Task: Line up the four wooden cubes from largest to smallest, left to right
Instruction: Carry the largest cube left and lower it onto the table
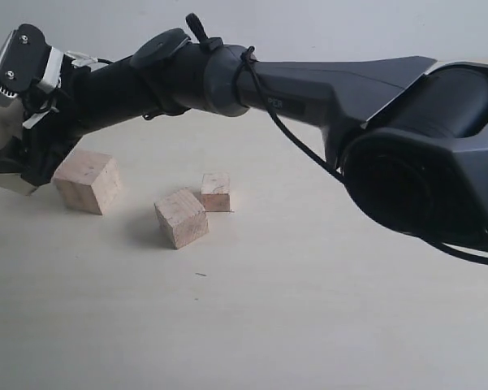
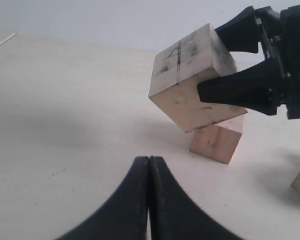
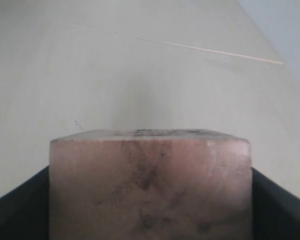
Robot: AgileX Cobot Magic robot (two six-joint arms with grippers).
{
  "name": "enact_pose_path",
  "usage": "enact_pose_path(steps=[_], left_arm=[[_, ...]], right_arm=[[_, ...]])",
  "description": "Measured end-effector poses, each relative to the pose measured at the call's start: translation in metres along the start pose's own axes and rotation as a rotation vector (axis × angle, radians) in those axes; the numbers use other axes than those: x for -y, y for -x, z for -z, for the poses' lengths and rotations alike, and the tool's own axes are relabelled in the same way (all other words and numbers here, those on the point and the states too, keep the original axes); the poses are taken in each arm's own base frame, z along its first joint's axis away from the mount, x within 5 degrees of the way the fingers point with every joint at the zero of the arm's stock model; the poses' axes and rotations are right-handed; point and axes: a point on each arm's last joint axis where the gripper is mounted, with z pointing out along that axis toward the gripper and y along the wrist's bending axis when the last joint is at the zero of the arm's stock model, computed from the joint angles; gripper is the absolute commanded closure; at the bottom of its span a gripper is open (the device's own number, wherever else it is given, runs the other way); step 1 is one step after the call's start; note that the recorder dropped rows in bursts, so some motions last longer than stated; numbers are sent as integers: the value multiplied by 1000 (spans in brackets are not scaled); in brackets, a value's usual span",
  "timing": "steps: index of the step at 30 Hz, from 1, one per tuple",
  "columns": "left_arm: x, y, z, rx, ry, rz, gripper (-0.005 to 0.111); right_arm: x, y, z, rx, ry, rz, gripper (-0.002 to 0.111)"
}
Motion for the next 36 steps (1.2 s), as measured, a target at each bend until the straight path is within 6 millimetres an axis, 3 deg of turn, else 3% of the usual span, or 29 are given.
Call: enact_pose_path(steps=[9,19,27,36], left_arm=[[0,0,0,0,0,0,107],[0,0,0,0,0,0,107],[0,0,0,0,0,0,107],[0,0,0,0,0,0,107]], right_arm=[[4,-20,-6,-97,-46,8,108],[30,-49,27,-360,-68,-93,108],[16,-37,34,-378,108,-33,108],[17,-33,30,-361,51,-54,108]])
